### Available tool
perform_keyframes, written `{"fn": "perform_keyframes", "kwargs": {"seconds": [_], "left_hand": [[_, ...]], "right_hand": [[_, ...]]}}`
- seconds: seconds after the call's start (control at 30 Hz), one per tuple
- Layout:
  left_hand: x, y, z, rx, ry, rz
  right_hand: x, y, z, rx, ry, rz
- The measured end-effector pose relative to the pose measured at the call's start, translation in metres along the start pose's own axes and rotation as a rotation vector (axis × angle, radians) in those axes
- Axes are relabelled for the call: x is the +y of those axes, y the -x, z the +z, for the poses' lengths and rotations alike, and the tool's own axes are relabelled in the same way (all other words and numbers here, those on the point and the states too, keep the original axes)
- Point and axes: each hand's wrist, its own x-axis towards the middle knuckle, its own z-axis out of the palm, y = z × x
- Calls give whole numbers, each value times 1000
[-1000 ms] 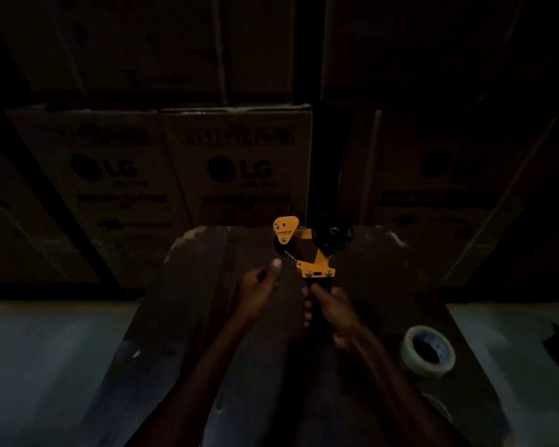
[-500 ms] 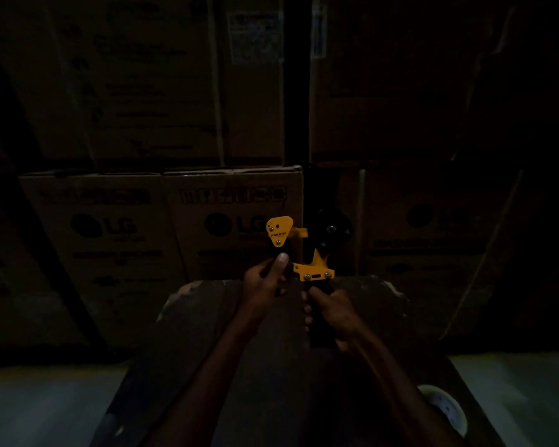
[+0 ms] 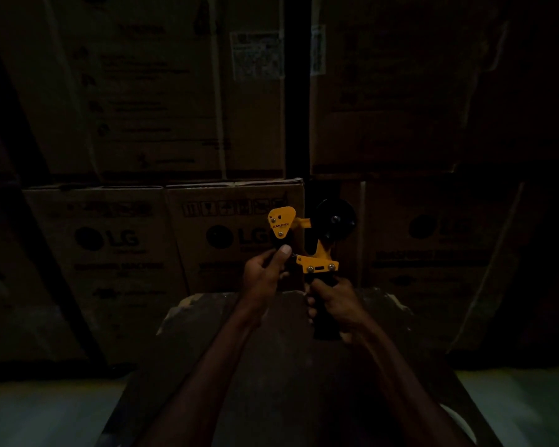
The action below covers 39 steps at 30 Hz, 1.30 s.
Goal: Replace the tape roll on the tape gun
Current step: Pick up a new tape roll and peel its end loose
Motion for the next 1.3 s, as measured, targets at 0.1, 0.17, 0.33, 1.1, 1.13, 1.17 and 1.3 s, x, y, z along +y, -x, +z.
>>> {"fn": "perform_keyframes", "kwargs": {"seconds": [0.1, 0.17, 0.33, 1.1, 1.13, 1.17, 1.3], "left_hand": [[-1, -2, -1, 4, 24, -12], [-1, -3, -2, 1, 35, -19], [2, -1, -1, 6, 71, -34], [-4, 26, -2, 62, 296, -113], [-9, 30, -1, 54, 310, -116], [-12, 34, 0, 55, 327, -121], [-15, 43, 0, 75, 331, -124]], "right_hand": [[-3, 0, -1, 1, 16, -4], [-2, -3, -1, 1, 11, -10], [0, -5, -1, -2, 20, -17], [6, -2, 8, 5, -68, 23], [6, -2, 9, 10, -85, 22], [5, -2, 9, 12, -93, 24], [10, 1, 9, 14, -97, 29]]}}
